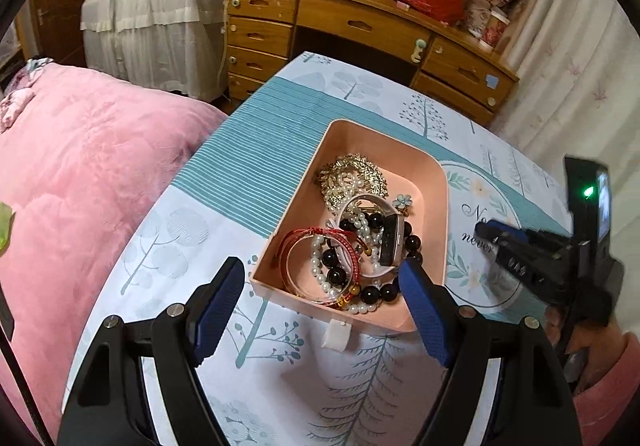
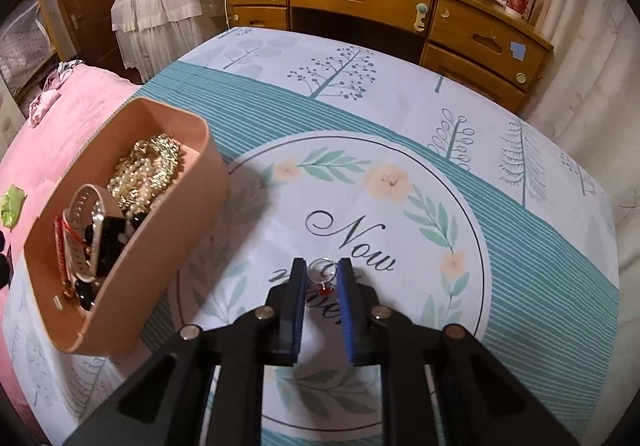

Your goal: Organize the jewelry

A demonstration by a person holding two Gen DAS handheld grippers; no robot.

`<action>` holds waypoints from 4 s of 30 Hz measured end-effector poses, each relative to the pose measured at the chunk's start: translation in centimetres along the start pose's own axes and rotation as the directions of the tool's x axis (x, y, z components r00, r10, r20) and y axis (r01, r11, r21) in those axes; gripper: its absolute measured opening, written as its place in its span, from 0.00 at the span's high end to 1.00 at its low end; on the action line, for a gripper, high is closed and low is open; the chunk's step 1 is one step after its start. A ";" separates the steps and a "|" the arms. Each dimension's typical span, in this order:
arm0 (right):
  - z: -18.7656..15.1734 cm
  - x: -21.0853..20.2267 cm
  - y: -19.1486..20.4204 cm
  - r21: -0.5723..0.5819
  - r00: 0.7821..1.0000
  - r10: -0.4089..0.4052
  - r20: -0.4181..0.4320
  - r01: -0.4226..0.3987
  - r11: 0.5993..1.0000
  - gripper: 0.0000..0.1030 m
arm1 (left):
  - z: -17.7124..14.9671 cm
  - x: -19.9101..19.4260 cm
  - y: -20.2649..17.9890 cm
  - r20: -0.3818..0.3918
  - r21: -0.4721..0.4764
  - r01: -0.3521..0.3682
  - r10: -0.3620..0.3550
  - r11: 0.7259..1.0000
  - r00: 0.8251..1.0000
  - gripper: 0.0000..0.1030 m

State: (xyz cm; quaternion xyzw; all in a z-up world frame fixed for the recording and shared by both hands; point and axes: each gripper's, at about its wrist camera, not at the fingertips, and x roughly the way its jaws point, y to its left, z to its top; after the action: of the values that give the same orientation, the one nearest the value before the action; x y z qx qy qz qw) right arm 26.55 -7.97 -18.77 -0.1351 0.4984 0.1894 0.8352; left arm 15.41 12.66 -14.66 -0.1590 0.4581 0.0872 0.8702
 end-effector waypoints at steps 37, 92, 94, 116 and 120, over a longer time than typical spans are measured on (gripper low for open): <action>-21.3 -24.0 3.7 0.452 0.995 0.007 -0.103 0.041 0.891 0.06 | -8.0 -17.6 -6.4 -0.164 0.374 0.141 -0.084 0.917 0.983 0.10; -19.2 -33.3 5.6 0.423 0.991 -0.082 0.103 0.031 0.905 0.05 | -9.6 -23.6 -9.2 0.015 0.406 -0.007 0.001 0.914 1.000 0.01; -19.2 -33.4 5.5 0.423 0.991 -0.081 0.103 0.030 0.905 0.05 | -9.5 -23.6 -9.3 0.014 0.406 -0.006 0.001 0.914 1.000 0.01; -19.2 -33.2 5.8 0.420 0.991 -0.082 0.102 0.032 0.907 0.05 | -9.8 -23.9 -8.8 0.029 0.393 -0.017 0.006 0.919 1.000 0.01; -19.7 -32.8 5.7 0.416 0.992 -0.079 0.099 0.030 0.909 0.05 | -10.0 -24.0 -8.8 0.030 0.391 -0.020 0.009 0.920 1.000 0.01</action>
State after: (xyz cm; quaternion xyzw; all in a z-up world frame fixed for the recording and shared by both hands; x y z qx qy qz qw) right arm -5.58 -16.99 0.85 0.0422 0.4748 0.0635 0.8768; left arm -3.18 0.71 1.60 0.0223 0.4554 0.0025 0.8900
